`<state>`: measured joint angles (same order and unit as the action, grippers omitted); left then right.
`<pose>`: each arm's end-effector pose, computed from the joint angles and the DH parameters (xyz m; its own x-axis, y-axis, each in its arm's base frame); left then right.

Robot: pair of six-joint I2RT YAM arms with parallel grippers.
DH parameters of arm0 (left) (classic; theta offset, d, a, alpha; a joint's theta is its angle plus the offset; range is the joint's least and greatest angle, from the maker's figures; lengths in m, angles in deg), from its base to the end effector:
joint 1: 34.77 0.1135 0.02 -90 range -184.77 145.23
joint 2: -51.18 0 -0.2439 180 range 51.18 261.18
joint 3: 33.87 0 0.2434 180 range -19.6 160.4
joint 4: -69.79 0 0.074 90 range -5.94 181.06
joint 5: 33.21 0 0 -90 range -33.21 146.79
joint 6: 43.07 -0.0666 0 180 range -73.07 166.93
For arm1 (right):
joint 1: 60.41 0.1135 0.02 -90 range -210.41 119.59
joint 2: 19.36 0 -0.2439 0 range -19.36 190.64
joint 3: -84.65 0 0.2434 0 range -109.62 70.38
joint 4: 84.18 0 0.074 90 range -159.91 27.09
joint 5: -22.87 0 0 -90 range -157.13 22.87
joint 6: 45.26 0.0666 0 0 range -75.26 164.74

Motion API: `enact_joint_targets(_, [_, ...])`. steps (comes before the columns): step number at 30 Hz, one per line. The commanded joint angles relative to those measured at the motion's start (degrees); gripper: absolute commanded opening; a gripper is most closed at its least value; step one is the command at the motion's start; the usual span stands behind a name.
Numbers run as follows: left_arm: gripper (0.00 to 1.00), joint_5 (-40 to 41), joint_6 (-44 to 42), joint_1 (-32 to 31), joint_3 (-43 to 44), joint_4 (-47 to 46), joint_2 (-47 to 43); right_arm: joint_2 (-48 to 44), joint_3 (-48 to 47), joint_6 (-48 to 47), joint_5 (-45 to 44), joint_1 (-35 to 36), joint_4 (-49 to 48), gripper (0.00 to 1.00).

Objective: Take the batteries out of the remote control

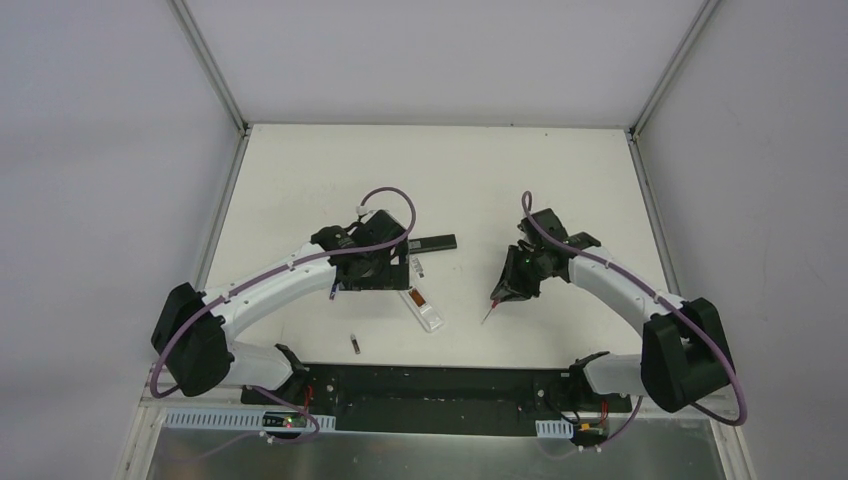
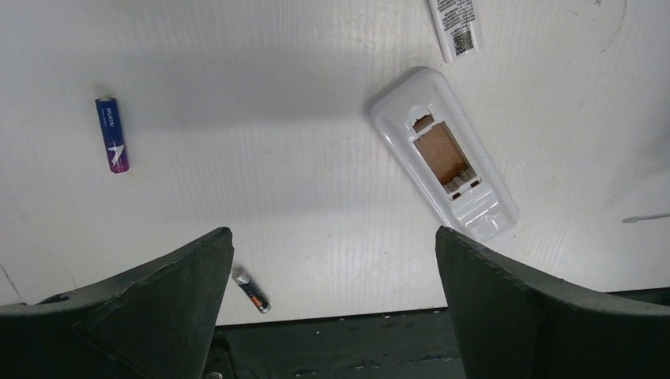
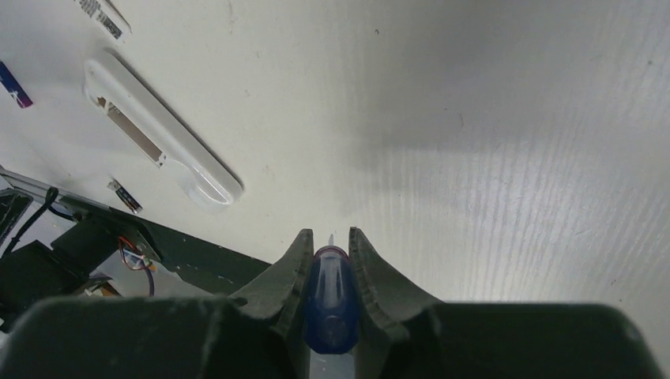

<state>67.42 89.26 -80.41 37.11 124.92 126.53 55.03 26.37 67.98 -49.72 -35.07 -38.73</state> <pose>0.1988 -0.1857 0.2108 -0.8745 -0.0524 -0.4822 0.0654 0.9723 -0.2243 0.2208 0.1266 0.1599 -0.9422 -0.0296 -0.3338 -0.1800 0.8849 0.4297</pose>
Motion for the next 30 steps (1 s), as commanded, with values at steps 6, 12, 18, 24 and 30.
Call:
enact_joint_targets(6, [0.99, -4.67, -3.47, 0.53, 2.09, -1.13, 3.62, 11.05, -7.05, -11.32, 7.12, -0.86, 11.68, 0.0])
enact_joint_targets(12, [0.99, -6.51, -2.61, 0.48, 1.59, -3.64, 5.11, 17.58, -9.49, -12.69, 4.95, -0.93, 13.82, 0.04])
enact_joint_targets(18, [0.99, -8.34, -1.68, 0.51, 1.72, -4.61, 7.47, 21.74, -11.21, -12.63, -0.02, -1.05, 15.01, 0.14])
enact_joint_targets(24, [0.99, -7.05, -1.54, 0.55, 1.02, -5.08, 6.31, 22.21, -11.72, -12.44, -2.71, -0.92, 14.99, 0.35])
enact_joint_targets(30, [0.99, -4.91, -1.18, 0.55, 0.41, -5.09, 4.83, 18.83, -11.81, -11.52, -3.34, -0.8, 14.83, 0.42])
